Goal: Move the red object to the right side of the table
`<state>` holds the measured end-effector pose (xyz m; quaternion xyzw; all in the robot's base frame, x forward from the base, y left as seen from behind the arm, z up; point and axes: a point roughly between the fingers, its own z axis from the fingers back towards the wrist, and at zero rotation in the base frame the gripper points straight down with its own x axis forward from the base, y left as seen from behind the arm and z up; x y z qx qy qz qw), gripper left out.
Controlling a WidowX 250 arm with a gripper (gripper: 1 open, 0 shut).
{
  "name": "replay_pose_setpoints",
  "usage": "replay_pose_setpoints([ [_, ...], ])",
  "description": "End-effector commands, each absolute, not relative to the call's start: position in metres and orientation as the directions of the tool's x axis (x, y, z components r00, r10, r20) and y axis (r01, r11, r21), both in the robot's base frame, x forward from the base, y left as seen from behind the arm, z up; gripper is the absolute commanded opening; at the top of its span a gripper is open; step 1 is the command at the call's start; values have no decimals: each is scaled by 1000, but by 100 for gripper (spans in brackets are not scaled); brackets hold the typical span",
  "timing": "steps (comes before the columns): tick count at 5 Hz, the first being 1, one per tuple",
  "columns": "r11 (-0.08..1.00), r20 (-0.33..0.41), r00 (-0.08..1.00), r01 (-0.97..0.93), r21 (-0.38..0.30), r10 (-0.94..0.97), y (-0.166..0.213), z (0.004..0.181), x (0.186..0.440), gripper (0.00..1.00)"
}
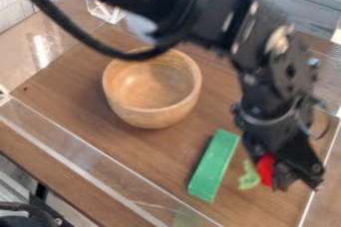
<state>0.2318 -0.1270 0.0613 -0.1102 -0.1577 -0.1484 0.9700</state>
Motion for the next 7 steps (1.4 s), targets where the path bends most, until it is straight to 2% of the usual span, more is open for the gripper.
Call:
replay_pose_setpoints([
  [1, 941, 336, 919, 281, -186, -208, -133, 59, 236, 100],
  [2, 949, 304, 932, 259, -180, -197, -140, 55, 234, 0],
  [3, 947, 289, 931, 277, -161, -223, -148, 52, 239, 100],
  [4, 938, 291, 923, 307, -159, -252, -155, 46, 244, 100],
  [6, 950, 313, 930, 257, -179, -192, -158, 38, 261, 100],
  [7, 961, 308, 934, 236, -146, -182, -157, 60, 264, 100],
])
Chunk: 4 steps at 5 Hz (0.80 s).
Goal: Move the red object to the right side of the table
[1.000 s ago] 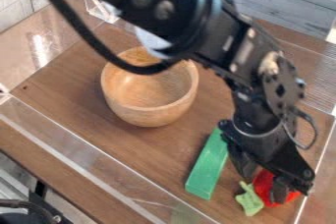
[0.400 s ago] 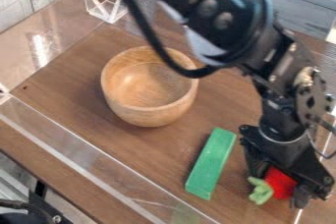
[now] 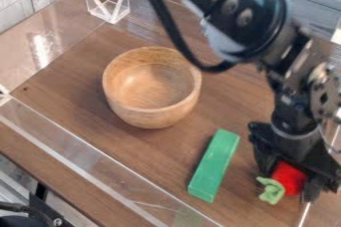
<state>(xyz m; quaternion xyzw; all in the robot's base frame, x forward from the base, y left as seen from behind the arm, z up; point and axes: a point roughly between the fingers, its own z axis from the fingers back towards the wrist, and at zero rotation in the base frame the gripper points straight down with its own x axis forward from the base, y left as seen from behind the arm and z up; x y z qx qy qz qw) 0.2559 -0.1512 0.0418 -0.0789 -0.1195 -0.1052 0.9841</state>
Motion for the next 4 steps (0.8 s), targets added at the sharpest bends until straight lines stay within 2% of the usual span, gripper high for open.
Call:
replay_pose_setpoints([
  [1, 974, 317, 934, 204, -101, -163, -159, 95, 266, 100],
  [2, 977, 361, 917, 203, -56, -170, -150, 127, 260, 100],
  [4, 967, 392, 897, 246, -63, -203, -140, 128, 266, 100],
])
